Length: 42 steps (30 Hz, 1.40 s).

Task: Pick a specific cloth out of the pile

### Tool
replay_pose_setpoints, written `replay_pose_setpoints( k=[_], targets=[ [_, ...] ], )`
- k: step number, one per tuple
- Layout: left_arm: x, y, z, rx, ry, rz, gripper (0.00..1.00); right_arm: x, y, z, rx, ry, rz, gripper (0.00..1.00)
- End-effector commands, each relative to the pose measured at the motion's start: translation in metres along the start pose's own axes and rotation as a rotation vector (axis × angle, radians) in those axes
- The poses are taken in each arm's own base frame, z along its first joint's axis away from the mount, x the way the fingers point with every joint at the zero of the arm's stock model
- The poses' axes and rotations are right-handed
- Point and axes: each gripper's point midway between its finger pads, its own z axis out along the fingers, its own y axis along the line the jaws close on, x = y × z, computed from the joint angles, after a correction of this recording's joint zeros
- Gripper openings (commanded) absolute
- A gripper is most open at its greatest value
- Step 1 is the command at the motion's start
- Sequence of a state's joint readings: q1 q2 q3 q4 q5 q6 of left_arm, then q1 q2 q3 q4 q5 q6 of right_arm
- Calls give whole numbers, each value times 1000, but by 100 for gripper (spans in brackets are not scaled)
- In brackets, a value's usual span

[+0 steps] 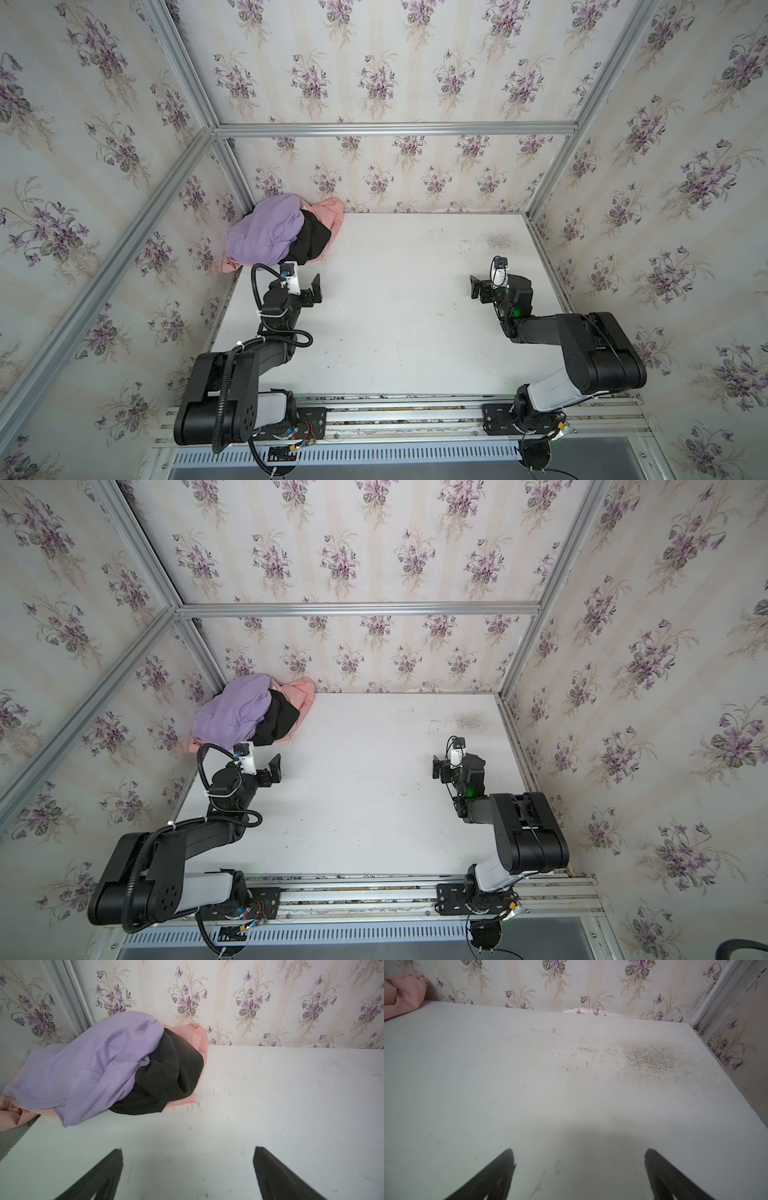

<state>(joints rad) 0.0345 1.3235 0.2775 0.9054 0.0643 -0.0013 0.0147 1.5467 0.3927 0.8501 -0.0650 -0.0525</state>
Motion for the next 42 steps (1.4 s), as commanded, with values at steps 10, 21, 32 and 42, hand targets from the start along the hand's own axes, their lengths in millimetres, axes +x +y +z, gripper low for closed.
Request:
replay_pose_setpoints(
  k=[10, 21, 32, 42],
  targets=[
    [-10, -2, 2, -3, -30, 16, 100, -9, -4, 1, 24, -24, -7, 100],
    [-9, -2, 2, -4, -28, 18, 100, -9, -5, 1, 26, -26, -5, 100],
    [-9, -2, 3, -4, -25, 20, 100, -10, -5, 0, 29, -30, -6, 100],
    [-10, -4, 1, 0, -30, 23, 100, -7, -10, -5, 58, -38, 3, 100]
  ],
)
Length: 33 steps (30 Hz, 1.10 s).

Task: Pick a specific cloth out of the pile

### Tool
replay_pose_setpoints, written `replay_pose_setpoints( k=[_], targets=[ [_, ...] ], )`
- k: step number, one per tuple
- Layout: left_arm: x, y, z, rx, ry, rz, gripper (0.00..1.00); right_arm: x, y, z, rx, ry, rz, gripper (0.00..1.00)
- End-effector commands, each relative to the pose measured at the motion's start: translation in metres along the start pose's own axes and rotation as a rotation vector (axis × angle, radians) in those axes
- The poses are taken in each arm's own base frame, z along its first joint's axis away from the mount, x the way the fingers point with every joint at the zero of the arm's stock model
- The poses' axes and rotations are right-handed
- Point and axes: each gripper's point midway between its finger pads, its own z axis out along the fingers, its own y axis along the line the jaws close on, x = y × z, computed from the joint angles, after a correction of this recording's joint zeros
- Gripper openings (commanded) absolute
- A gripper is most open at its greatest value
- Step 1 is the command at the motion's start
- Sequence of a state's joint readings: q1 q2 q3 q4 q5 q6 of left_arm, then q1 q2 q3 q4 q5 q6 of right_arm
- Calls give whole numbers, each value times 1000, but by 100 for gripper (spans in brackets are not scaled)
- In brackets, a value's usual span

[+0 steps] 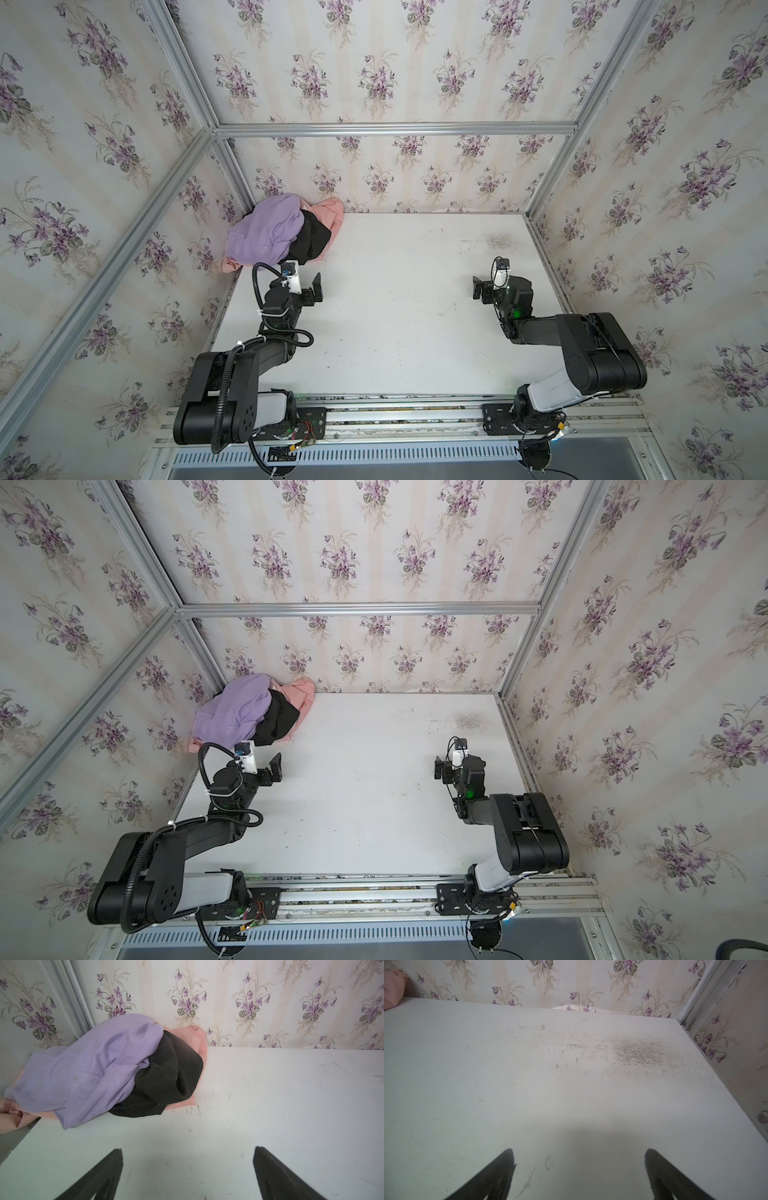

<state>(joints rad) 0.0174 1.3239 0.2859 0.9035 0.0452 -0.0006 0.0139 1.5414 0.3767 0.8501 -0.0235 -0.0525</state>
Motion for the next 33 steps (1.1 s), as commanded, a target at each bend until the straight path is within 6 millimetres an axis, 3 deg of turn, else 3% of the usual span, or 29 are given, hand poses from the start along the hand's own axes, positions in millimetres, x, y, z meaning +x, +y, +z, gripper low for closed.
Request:
replay_pose_setpoints(
  k=[1, 13, 14, 22, 30, 33],
  targets=[
    [-8, -1, 0, 3, -26, 20, 100, -14, -3, -3, 19, -53, 4, 100],
    [-19, 11, -2, -71, 15, -4, 100, -28, -3, -13, 34, -84, -6, 100],
    [-31, 12, -6, -83, -13, -7, 100, -31, -3, -15, 35, -88, -8, 100],
    [-65, 6, -5, -81, -15, -38, 100, -45, 1, -26, 40, -99, -36, 100],
    [-74, 14, 4, -146, 120, -181, 100, -76, 23, -43, -12, -147, -56, 100],
    [-78, 10, 8, -127, 162, -227, 100, -86, 42, -45, -52, -156, -87, 100]
  ],
)
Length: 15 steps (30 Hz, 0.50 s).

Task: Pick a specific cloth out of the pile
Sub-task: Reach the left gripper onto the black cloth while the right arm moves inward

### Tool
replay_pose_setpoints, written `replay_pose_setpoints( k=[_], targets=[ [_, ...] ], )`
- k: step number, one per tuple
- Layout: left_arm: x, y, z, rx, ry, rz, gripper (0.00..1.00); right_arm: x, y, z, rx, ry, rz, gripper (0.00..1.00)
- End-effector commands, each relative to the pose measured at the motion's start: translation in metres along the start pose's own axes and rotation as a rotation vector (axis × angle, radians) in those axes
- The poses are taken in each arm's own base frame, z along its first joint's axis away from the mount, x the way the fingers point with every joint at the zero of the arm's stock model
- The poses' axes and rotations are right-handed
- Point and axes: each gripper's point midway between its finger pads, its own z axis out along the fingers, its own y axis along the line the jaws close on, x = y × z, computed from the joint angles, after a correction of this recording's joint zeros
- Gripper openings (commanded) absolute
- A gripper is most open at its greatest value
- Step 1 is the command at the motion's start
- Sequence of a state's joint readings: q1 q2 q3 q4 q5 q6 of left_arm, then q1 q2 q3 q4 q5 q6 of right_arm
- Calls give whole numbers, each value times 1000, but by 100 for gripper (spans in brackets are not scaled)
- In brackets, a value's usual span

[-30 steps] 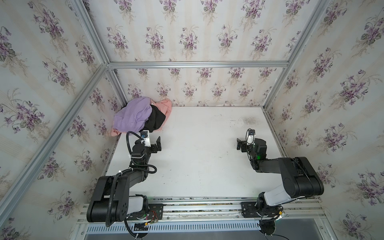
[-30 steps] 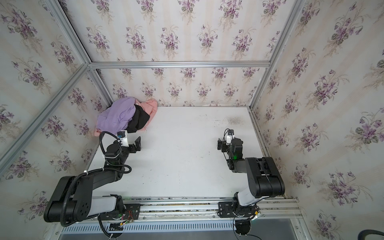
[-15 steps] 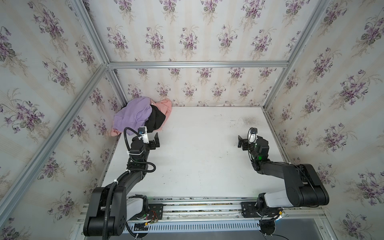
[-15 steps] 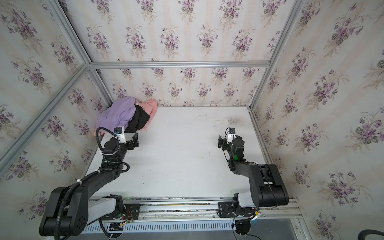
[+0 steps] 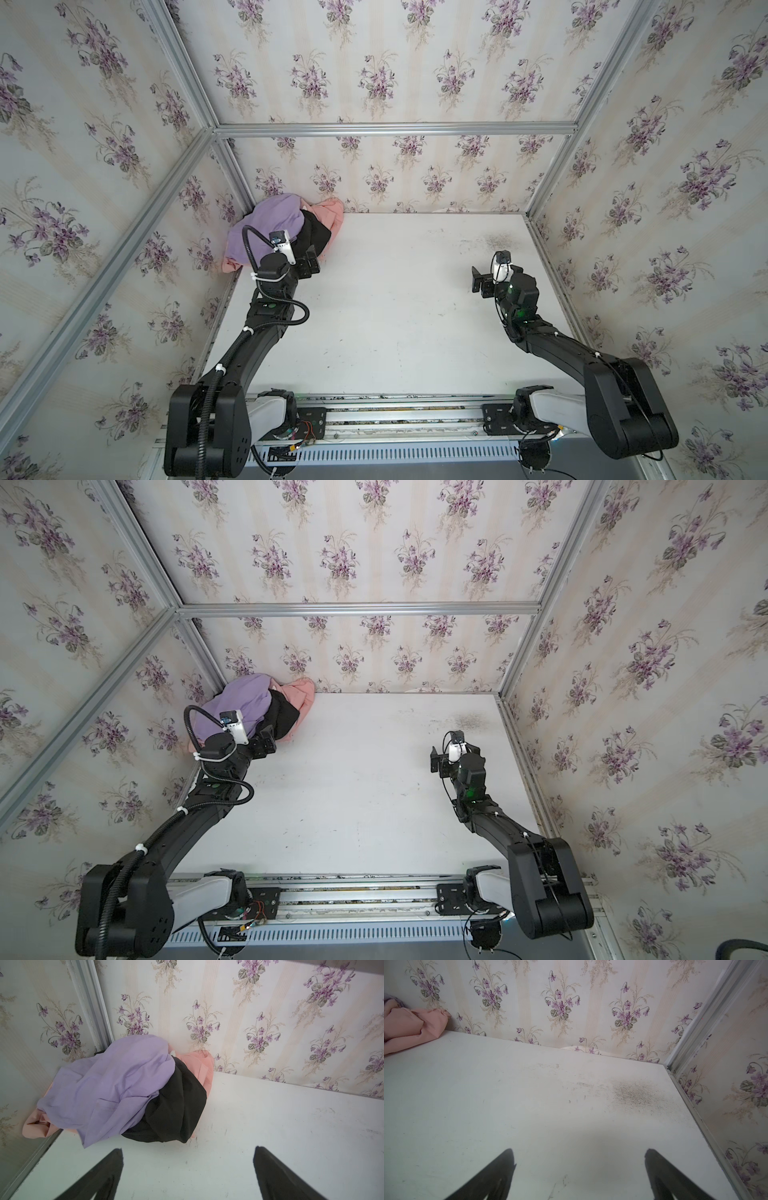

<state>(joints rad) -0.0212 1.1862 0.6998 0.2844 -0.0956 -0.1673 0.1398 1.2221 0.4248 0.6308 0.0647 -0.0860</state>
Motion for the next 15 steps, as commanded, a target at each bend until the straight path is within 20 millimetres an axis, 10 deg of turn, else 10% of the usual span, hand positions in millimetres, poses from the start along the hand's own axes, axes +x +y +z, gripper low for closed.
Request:
replay_pose_setpoints(
  k=[1, 15],
  targets=[
    [15, 1, 3, -15, 118, -78, 100, -14, 18, 0, -46, -13, -21, 100],
    [25, 6, 48, -122, 444, -1, 100, -26, 116, 20, -317, -6, -66, 100]
  ],
)
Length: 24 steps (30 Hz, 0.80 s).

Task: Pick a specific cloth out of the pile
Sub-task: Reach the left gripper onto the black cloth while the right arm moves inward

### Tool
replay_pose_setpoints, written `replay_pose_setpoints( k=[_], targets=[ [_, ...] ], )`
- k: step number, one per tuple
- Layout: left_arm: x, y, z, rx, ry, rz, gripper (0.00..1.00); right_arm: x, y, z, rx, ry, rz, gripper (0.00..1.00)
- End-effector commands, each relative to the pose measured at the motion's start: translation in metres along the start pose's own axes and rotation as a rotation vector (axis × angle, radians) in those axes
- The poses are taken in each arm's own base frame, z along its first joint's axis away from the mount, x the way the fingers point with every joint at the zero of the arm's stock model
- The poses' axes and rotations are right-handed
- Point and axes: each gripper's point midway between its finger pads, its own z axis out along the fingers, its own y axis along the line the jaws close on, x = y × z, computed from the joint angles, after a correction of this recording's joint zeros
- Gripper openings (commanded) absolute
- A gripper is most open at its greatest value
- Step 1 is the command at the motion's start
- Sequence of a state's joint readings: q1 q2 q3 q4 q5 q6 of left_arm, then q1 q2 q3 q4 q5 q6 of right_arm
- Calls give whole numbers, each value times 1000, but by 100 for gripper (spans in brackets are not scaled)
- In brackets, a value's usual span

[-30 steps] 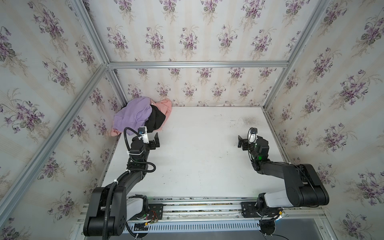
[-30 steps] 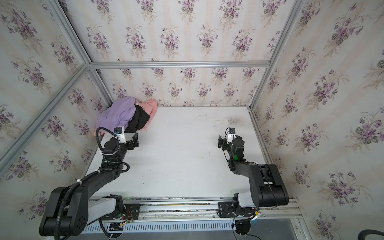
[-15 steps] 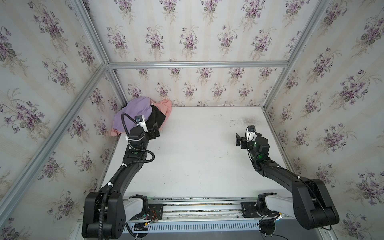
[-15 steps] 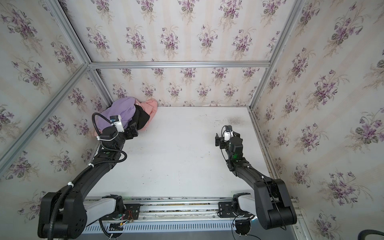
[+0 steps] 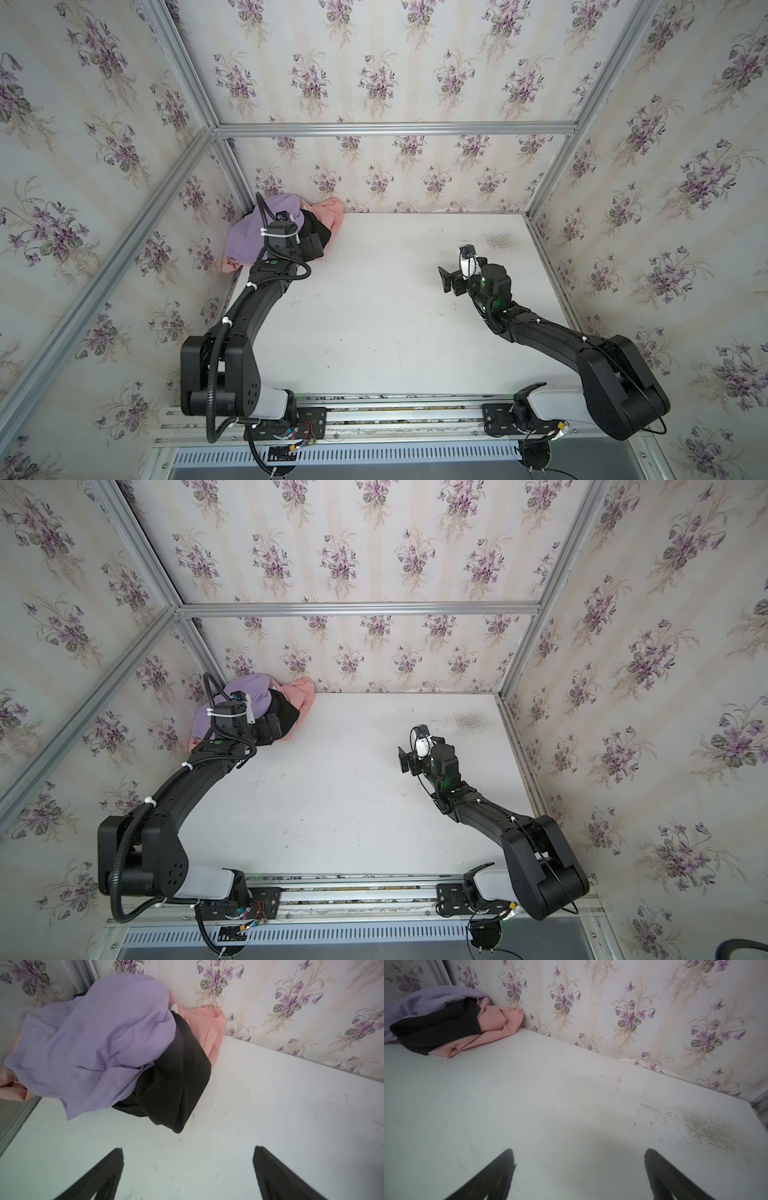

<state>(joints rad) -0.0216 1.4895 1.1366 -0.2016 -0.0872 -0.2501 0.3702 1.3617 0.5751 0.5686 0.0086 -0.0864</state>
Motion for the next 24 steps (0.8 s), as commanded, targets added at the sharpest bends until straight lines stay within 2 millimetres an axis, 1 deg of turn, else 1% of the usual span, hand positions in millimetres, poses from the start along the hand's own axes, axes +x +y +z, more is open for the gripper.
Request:
replay_pose_setpoints(
  k=[1, 3, 8, 13, 19, 21, 22, 24],
  targets=[
    [11, 13, 6, -90, 114, 55, 100, -10, 13, 10, -46, -25, -6, 100],
    [9, 17, 11, -122, 139, 74, 100, -10, 21, 16, -64, -19, -14, 100],
    [6, 19, 25, -155, 206, 122, 98, -5, 37, 30, -97, 3, -46, 100],
    [6, 19, 41, -176, 271, 155, 97, -3, 50, 39, -129, 14, -62, 100],
    [11, 16, 60, -169, 334, 174, 97, 1, 76, 51, -179, 26, -107, 100],
    [15, 16, 65, -171, 353, 183, 97, 2, 78, 56, -180, 28, -120, 100],
    [16, 16, 68, -171, 361, 188, 97, 1, 99, 54, -222, 24, -139, 100],
    [18, 17, 73, -175, 377, 198, 97, 2, 107, 57, -239, 26, -151, 100]
  ],
)
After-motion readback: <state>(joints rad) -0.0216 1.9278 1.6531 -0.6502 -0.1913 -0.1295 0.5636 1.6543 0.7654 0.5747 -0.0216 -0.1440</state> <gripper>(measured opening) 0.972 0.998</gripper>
